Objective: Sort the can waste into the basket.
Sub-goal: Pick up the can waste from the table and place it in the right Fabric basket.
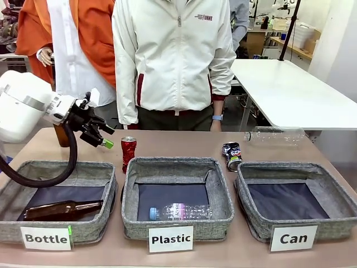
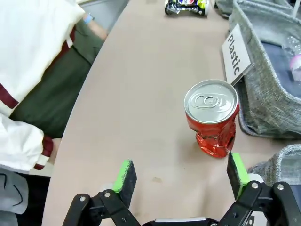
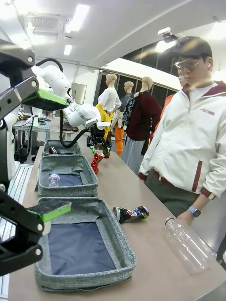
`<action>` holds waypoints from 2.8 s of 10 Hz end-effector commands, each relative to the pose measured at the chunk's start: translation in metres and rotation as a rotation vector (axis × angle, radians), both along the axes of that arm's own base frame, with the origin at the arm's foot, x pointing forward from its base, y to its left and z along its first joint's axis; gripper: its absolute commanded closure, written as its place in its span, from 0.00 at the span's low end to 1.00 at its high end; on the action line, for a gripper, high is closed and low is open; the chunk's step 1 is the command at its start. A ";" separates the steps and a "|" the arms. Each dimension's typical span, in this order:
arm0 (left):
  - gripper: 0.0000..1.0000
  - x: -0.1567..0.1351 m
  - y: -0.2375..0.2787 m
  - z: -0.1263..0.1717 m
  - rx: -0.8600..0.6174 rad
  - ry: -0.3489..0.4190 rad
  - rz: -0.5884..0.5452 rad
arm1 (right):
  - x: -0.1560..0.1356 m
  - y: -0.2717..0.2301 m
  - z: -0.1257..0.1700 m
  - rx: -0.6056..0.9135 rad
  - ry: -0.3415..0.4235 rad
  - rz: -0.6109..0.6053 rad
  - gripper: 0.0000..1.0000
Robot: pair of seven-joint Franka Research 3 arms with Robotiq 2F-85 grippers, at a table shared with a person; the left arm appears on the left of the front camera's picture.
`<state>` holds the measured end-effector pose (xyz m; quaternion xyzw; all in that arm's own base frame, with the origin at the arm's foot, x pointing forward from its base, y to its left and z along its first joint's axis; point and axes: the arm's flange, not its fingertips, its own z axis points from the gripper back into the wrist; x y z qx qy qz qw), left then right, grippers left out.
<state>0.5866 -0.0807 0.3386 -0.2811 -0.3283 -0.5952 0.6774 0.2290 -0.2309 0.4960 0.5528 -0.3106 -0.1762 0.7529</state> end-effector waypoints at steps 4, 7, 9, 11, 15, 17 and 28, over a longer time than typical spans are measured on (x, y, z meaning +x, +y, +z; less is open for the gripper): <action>0.00 0.017 -0.014 -0.021 -0.049 0.072 -0.093 | 0.002 0.000 0.001 0.005 -0.040 -0.002 0.00; 0.00 0.018 -0.031 -0.031 -0.071 0.107 -0.128 | 0.002 0.000 0.001 0.005 -0.040 -0.002 0.00; 0.00 0.017 -0.039 -0.038 -0.081 0.137 -0.152 | 0.002 0.000 0.001 0.005 -0.040 -0.002 0.00; 0.00 0.016 -0.042 -0.041 -0.083 0.152 -0.173 | 0.002 0.000 0.001 0.005 -0.040 -0.002 0.00; 0.00 0.012 -0.056 -0.050 -0.149 0.206 -0.225 | 0.002 0.000 0.001 0.005 -0.040 -0.002 0.00; 0.00 0.014 -0.059 -0.051 -0.166 0.227 -0.241 | 0.002 0.000 0.001 0.005 -0.040 -0.002 0.00; 1.00 0.010 -0.066 -0.058 -0.217 0.237 -0.275 | 0.002 0.000 0.001 0.005 -0.040 -0.002 0.00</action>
